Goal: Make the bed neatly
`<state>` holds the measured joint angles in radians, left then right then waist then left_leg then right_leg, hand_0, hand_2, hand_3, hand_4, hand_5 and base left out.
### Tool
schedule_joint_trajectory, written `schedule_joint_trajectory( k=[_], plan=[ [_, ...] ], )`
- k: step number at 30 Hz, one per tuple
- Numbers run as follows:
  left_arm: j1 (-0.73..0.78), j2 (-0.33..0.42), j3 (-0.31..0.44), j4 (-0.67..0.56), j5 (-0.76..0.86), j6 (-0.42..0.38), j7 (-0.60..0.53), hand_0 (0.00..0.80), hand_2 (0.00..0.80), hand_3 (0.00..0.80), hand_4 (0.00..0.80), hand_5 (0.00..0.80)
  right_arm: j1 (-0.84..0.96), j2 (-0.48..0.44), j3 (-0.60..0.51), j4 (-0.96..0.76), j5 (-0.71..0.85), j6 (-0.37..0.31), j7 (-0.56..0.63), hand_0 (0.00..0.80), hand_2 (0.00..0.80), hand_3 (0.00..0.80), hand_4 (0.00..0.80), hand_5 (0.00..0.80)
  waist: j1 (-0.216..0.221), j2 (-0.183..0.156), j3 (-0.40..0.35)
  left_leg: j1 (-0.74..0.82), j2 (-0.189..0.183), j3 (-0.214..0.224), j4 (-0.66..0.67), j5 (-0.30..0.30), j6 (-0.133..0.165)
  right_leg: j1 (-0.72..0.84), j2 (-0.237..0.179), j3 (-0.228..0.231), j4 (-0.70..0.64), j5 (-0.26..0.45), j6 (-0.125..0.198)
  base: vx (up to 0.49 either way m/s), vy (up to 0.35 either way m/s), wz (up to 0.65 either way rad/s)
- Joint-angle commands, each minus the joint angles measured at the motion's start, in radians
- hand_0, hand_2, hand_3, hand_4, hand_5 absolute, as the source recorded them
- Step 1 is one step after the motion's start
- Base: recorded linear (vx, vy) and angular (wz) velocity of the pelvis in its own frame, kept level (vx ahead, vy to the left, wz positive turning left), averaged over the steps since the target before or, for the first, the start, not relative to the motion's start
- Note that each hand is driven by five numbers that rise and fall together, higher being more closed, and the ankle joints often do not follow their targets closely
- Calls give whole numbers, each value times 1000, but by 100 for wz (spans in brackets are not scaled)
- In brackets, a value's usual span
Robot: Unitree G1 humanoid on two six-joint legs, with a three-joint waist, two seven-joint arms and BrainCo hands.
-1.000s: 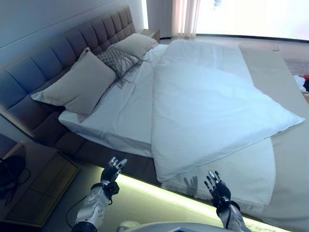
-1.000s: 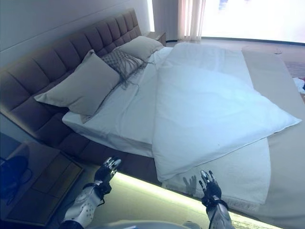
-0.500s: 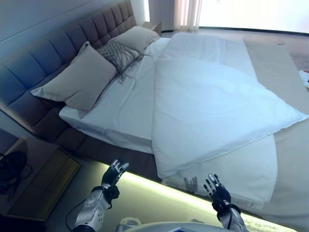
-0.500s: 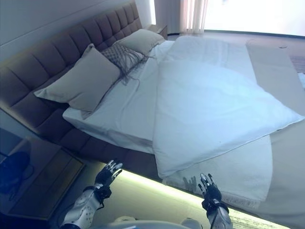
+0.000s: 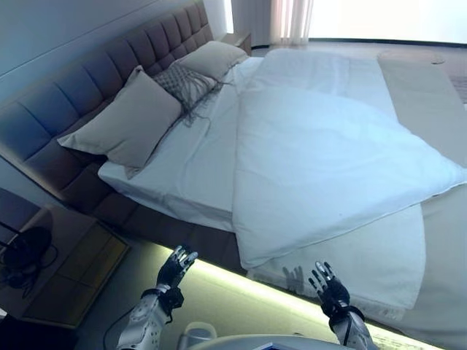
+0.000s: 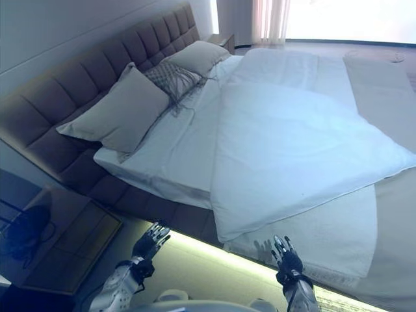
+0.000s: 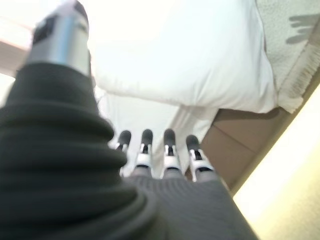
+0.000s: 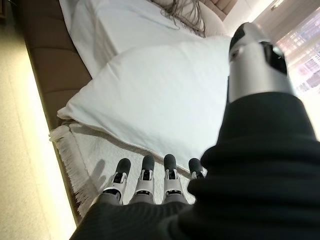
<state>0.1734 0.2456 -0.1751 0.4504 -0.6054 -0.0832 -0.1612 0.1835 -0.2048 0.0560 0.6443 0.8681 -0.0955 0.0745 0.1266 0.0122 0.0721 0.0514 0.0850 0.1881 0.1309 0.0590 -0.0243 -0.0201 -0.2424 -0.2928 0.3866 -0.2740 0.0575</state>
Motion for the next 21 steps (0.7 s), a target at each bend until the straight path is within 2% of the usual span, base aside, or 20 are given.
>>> schedule_joint_trajectory(
  k=[1, 3, 6, 7, 8, 10, 12, 16, 17, 19, 21],
  plan=[
    [-39, 34, 52, -98, -36, -42, 2, 0, 0, 0, 0, 0, -58, 45, 2, -29, -14, -46, -19, 0, 0, 0, 0, 0, 16, -46, 29, -11, -72, -28, 56, -154, 37, 84, -49, -9, -278, 336, 93, 110, 208, 14],
    [-39, 40, 59, -105, -22, -30, -8, 0, 0, 0, 0, 0, -49, 61, 0, -52, -9, -56, -42, 0, 0, 0, 0, 0, 19, -48, 30, 4, -94, -47, 37, -160, 56, 52, -91, 5, -205, 357, 106, 90, 239, 26],
    [-50, 40, 42, -93, -1, -40, -14, 0, 0, 0, 0, 0, -35, 65, -4, -68, -5, -78, -54, 0, 0, 0, 0, 0, 17, -41, 30, -4, -131, -75, 32, -163, 91, -1, -141, 48, -64, 383, 100, 53, 309, 33],
    [-56, 41, 35, -87, 3, -43, -14, 0, 0, 0, 0, 0, -29, 62, -7, -69, 0, -88, -52, 0, 0, 0, 0, 0, 12, -32, 30, -7, -146, -84, 30, -167, 110, -41, -161, 74, 24, 413, 96, 46, 357, 28],
    [-61, 47, 31, -83, 1, -42, -18, 0, 0, 0, 0, 0, -23, 55, -15, -68, 9, -92, -45, 0, 0, 0, 0, 0, 6, -25, 34, -3, -159, -86, 30, -174, 126, -82, -167, 102, 110, 422, 91, 53, 351, 29],
    [-71, 60, 29, -75, -10, -33, -18, 0, 0, 0, 0, 0, -12, 40, -21, -65, 22, -93, -33, 0, 0, 0, 0, 0, -6, -16, 35, 8, -182, -95, 20, -174, 141, -132, -151, 117, 163, 442, 81, 103, 254, 25],
    [-84, 69, 26, -75, -27, -26, 0, 0, 0, 0, 0, 0, -13, 32, -19, -56, 22, -92, -18, 0, 0, 0, 0, 0, -14, -27, 34, 21, -200, -102, 11, -180, 139, -146, -128, 93, 80, 465, 89, 156, 54, 25],
    [-126, 87, 46, -72, -41, -1, 18, 0, 0, 0, 0, 0, -60, 6, -32, 2, 38, -70, 22, 0, 0, 0, 0, 0, -38, -90, 37, 65, -238, -107, 9, -237, 110, -188, -80, 24, -319, 562, 145, 239, -152, -7],
    [-129, 90, 53, -66, -41, 2, 9, 0, 0, 0, 0, 0, -73, 1, -33, 18, 45, -67, 32, 0, 0, 0, 0, 0, -36, -88, 38, 80, -231, -104, 5, -250, 106, -183, -67, 2, -382, 588, 153, 213, -133, -4],
    [-126, 90, 59, -50, -35, -2, -11, 0, 0, 0, 0, 0, -80, 2, -33, 36, 47, -68, 50, 0, 0, 0, 0, 0, -33, -89, 38, 99, -221, -97, -4, -263, 106, -183, -52, -26, -433, 598, 157, 163, -97, -5],
    [-116, 85, 59, -40, -28, 0, -26, 0, 0, 0, 0, 0, -70, 7, -38, 41, 44, -68, 59, 0, 0, 0, 0, 0, -34, -90, 35, 101, -217, -97, -1, -270, 112, -175, -52, -10, -435, 596, 155, 166, -101, -11]
  ],
)
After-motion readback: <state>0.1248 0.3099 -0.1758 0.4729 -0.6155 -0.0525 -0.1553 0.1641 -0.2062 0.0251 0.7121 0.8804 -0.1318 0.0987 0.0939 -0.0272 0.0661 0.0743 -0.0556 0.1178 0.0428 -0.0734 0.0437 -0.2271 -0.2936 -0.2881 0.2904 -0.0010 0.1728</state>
